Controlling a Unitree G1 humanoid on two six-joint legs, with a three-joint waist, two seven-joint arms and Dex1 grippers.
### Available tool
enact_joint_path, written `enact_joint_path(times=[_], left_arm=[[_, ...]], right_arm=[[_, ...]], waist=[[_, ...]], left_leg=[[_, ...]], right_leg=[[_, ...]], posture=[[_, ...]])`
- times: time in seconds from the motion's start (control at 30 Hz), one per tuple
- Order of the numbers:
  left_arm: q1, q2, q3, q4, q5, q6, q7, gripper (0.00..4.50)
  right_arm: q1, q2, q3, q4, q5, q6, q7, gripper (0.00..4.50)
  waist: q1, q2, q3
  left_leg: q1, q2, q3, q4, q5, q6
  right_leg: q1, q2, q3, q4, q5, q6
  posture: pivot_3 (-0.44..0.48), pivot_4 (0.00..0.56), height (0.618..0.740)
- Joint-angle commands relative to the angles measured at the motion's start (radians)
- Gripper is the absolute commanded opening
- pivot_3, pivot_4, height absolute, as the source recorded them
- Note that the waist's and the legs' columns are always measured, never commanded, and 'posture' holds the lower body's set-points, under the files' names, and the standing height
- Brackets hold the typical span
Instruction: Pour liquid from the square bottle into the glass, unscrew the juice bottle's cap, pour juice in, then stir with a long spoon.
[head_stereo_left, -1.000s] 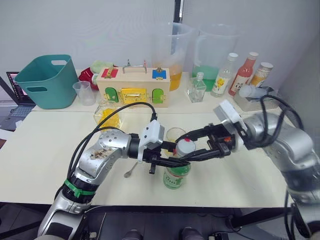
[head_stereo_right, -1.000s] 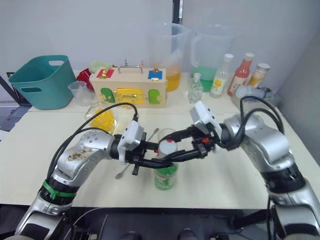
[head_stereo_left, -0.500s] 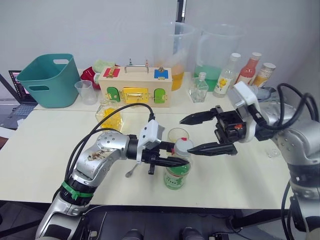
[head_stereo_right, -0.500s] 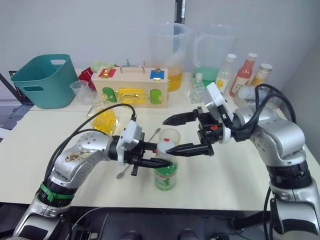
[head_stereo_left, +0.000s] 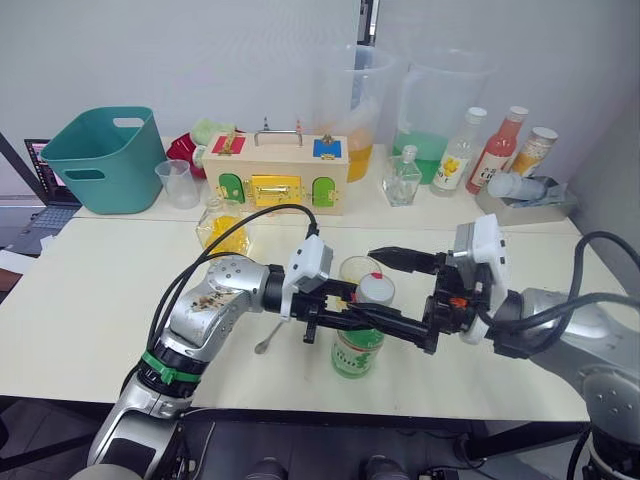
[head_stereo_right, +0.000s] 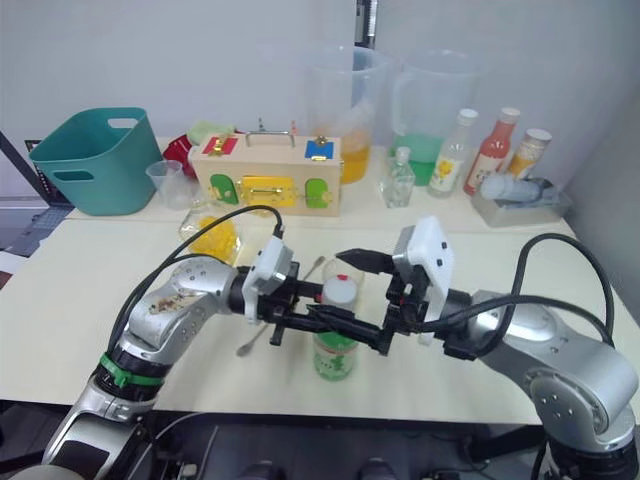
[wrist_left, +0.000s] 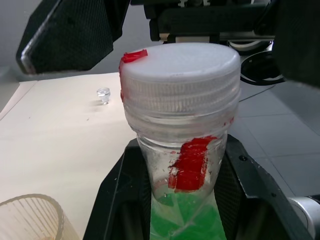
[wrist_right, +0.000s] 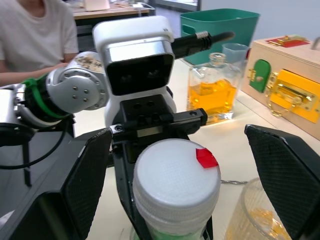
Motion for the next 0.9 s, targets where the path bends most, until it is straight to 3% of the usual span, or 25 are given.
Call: enact_joint_path(times=[0.03, 0.07, 0.13, 0.37, 0.53, 0.63, 0.73, 0.9], left_arm=[[-0.008, -0.012, -0.032, 0.021, 0.03, -0.01, -0.007, 1.15], [-0.009, -0.012, -0.031, 0.024, 0.032, -0.012, -0.009, 1.15], [-0.008, -0.011, -0.03, 0.025, 0.033, -0.015, -0.011, 1.15], [0.012, 0.001, -0.016, -0.002, 0.039, -0.013, 0.016, 1.15], [0.05, 0.031, 0.0, -0.065, 0.033, 0.006, 0.04, 1.15], [0.059, 0.039, 0.001, -0.081, 0.029, 0.012, 0.045, 1.15], [0.083, 0.074, 0.021, -0.121, 0.034, 0.02, 0.06, 1.15], [0.093, 0.098, 0.028, -0.163, 0.023, 0.038, 0.081, 1.15]], right_arm=[[0.009, 0.012, -0.003, -0.051, 0.018, -0.007, -0.082, 4.5], [0.014, 0.014, -0.002, -0.052, 0.024, -0.007, -0.098, 4.5], [0.02, 0.013, -0.001, -0.053, 0.037, -0.008, -0.113, 3.99], [0.017, -0.017, 0.023, -0.023, 0.056, -0.04, -0.031, 1.75], [-0.039, -0.054, 0.107, 0.087, -0.004, -0.117, 0.226, 1.75], [-0.052, -0.065, 0.13, 0.124, -0.035, -0.149, 0.302, 1.75], [-0.236, -0.057, 0.287, 0.424, -0.219, -0.365, 0.705, 1.75], [-0.464, -0.001, 0.418, 0.73, -0.34, -0.506, 1.064, 1.75]], waist=[[0.0, 0.0, 0.0], [0.0, 0.0, 0.0], [0.001, 0.0, 0.0], [0.0, 0.0, 0.0], [-0.007, 0.0, 0.0], [-0.007, 0.0, 0.0], [-0.021, 0.0, 0.0], [-0.037, 0.0, 0.0]], left_leg=[[0.0, 0.0, 0.0, 0.0, 0.0, 0.0], [0.0, 0.0, 0.0, 0.0, 0.0, 0.0], [0.0, 0.0, 0.0, 0.0, 0.0, 0.0], [0.0, 0.0, 0.0, 0.0, 0.0, 0.0], [0.001, 0.0, 0.0, 0.0, 0.0, 0.0], [0.001, 0.001, 0.0, 0.0, 0.0, 0.0], [0.001, 0.001, 0.001, 0.0, 0.0, 0.0], [0.005, 0.002, 0.001, -0.001, 0.0, 0.0]], right_leg=[[0.0, 0.0, 0.0, 0.0, 0.0, 0.0], [0.0, 0.0, 0.0, 0.0, 0.0, 0.0], [0.0, 0.0, 0.0, 0.0, 0.0, 0.0], [0.0, 0.0, 0.0, -0.001, 0.0, 0.0], [0.001, 0.0, 0.0, 0.0, 0.0, 0.0], [0.001, 0.001, 0.0, 0.0, 0.0, 0.0], [0.001, 0.0, 0.0, -0.001, 0.0, 0.0], [0.002, 0.002, 0.001, 0.0, 0.0, 0.0]], posture=[[0.0, 0.15, 0.74], [0.0, 0.15, 0.74], [0.0, 0.15, 0.74], [0.0, 0.15, 0.74], [0.0, 0.15, 0.74], [0.0, 0.15, 0.74], [0.0, 0.15, 0.74], [0.0, 0.15, 0.74]])
